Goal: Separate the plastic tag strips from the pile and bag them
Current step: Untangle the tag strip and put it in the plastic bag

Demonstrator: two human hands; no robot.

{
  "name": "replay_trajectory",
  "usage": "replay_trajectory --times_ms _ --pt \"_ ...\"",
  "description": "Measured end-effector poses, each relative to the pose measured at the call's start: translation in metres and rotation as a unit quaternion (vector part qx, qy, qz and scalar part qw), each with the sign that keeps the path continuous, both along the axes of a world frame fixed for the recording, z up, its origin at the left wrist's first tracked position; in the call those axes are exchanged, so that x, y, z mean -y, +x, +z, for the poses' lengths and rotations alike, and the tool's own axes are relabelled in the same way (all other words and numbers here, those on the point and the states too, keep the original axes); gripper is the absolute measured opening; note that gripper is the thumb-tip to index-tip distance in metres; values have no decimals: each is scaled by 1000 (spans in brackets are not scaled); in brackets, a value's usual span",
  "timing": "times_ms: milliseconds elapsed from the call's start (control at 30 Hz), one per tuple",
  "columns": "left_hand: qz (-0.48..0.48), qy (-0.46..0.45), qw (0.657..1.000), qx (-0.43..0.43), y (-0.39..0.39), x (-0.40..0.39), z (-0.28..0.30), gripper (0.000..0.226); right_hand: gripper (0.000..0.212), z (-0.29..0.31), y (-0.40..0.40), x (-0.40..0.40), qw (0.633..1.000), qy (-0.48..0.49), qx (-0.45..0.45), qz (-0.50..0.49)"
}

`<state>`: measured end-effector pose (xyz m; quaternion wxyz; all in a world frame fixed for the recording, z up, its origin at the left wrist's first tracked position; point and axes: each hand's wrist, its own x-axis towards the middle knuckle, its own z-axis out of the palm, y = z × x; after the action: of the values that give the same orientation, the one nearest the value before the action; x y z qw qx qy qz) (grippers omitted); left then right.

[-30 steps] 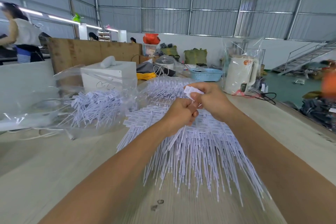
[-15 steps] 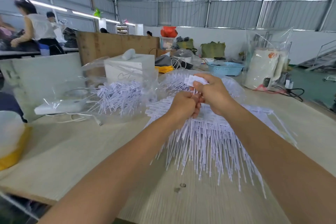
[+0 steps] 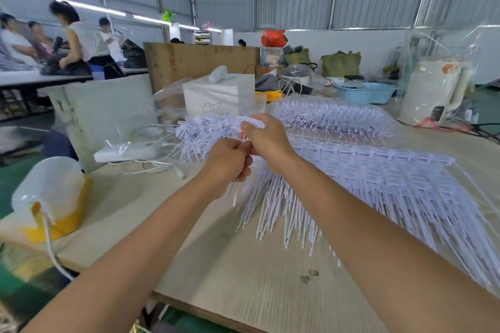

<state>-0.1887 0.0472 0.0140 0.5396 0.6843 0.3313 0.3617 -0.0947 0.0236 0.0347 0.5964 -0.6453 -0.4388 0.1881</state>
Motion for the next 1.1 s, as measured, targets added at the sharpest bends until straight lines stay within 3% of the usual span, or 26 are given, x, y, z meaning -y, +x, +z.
replay_trajectory --times_ms 100,233,333,400,500,533,633,733,833,967,1100 --pt "61 -8 998 31 -19 -23 -1 36 49 -8 -16 -17 998 -33 -18 49" --pt "168 -28 985 28 -33 -81 10 23 36 -20 -22 -27 992 -73 10 104" --pt "201 14 977 -75 -34 -127 18 15 12 -26 -17 -28 985 -96 36 137" --pt "197 47 970 -138 -26 -152 20 27 13 -27 -12 -28 984 -98 60 138" --pt "215 73 955 -192 -4 -172 14 10 17 -29 -4 -28 983 -96 73 142" --pt "218 86 949 -213 4 -177 9 19 17 -30 -1 -28 982 -97 72 143" --pt "250 142 911 -297 22 -183 -6 28 18 -35 4 -29 981 -101 75 150" --pt "276 218 847 -399 32 -186 -20 27 17 -39 9 -26 977 -106 102 156" --pt "256 225 818 -464 35 -181 -22 36 18 -39 13 -23 976 -102 109 159" --pt "280 265 801 -458 33 -152 4 37 24 -33 15 -13 982 -89 86 145" --pt "291 420 815 -275 44 -98 32 29 18 -23 33 12 987 -77 93 104"
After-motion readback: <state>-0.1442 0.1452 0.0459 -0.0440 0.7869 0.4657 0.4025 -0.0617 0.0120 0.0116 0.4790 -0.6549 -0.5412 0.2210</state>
